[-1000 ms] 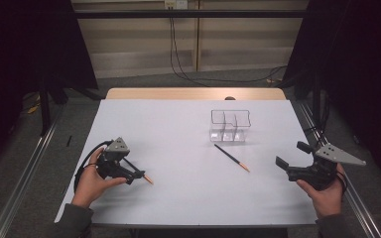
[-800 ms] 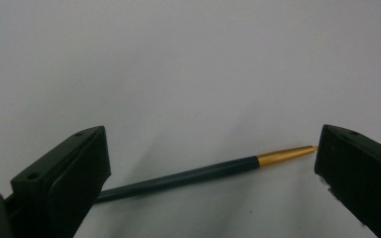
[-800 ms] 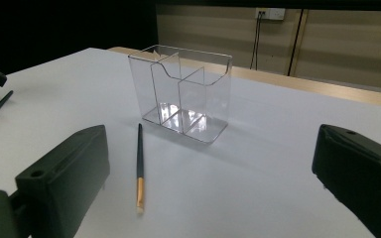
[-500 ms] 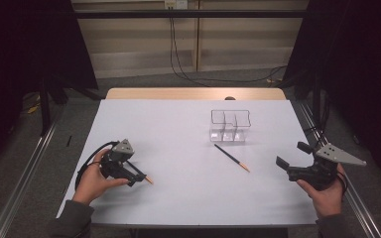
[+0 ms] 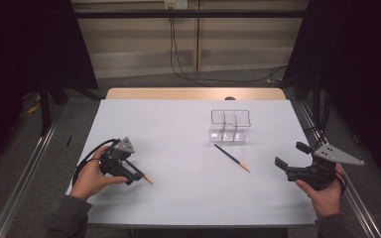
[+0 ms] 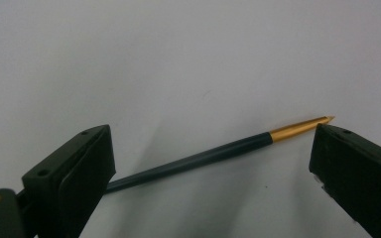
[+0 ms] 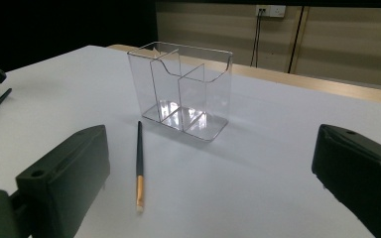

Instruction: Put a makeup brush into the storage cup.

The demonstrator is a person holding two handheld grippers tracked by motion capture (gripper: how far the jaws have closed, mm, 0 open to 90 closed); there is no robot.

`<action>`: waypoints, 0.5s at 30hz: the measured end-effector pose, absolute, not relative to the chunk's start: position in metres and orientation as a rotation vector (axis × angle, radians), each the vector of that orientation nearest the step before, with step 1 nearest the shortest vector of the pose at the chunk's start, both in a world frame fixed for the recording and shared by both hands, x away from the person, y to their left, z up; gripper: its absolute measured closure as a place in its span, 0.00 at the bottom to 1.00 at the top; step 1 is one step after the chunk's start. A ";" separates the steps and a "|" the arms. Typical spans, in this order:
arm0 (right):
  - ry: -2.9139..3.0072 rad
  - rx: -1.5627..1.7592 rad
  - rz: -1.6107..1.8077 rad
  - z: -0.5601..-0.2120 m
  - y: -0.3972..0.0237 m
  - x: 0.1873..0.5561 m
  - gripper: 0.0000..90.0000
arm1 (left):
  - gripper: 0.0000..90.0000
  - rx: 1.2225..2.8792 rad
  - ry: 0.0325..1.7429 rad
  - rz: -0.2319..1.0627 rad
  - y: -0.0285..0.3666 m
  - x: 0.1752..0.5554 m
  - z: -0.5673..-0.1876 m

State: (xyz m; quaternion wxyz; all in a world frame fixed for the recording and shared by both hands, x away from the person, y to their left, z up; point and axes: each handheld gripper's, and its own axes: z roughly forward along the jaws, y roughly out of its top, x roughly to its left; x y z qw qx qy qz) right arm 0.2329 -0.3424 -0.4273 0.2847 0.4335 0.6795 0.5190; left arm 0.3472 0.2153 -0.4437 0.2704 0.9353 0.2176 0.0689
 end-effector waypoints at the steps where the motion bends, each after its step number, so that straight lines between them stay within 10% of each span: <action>1: 1.815 1.162 1.389 -0.427 -0.343 0.233 0.01 | 0.04 2.527 0.580 0.182 0.215 0.348 -0.444; 15: 1.819 1.166 1.389 -0.427 -0.343 0.233 0.02 | 0.05 2.622 0.552 0.161 0.214 0.352 -0.444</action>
